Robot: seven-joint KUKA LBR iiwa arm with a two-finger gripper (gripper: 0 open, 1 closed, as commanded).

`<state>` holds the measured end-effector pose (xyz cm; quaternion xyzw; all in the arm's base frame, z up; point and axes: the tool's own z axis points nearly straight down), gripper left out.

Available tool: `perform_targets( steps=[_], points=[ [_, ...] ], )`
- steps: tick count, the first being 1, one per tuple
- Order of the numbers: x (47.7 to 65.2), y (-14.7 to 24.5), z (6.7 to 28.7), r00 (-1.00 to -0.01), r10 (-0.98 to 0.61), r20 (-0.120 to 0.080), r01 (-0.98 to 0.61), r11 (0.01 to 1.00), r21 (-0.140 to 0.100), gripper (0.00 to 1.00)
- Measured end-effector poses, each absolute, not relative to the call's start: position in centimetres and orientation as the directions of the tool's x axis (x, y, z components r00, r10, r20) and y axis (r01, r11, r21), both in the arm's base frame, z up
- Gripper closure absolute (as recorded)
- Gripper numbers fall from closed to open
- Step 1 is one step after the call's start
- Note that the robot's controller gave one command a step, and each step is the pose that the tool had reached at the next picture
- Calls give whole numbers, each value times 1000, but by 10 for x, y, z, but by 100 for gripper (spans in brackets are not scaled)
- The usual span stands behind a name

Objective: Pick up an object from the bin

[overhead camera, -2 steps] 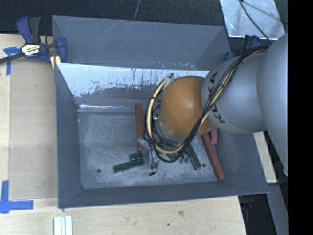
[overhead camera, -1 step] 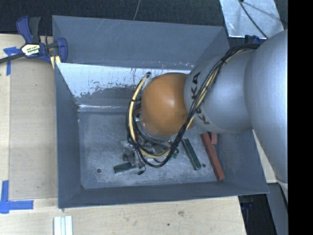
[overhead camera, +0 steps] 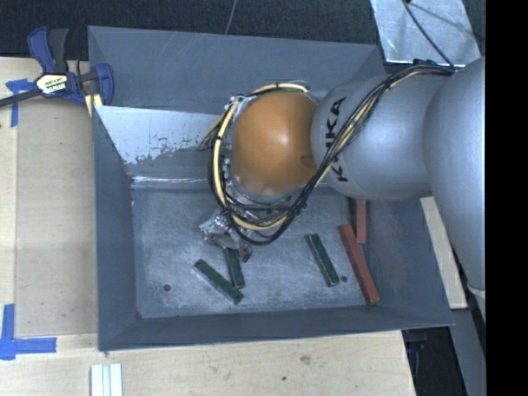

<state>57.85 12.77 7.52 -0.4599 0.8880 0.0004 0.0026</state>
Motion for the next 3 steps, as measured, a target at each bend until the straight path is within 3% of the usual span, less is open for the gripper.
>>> perform_targets(
  steps=[1, 2, 3],
  points=[
    [578, 127, 75, -578, -816, -3, -816, 578, -1, 0],
    [579, 127, 76, -579, -815, -3, -815, 579, -1, 100],
    [579, 127, 76, -579, -815, -3, -815, 579, -1, 100]
  ],
)
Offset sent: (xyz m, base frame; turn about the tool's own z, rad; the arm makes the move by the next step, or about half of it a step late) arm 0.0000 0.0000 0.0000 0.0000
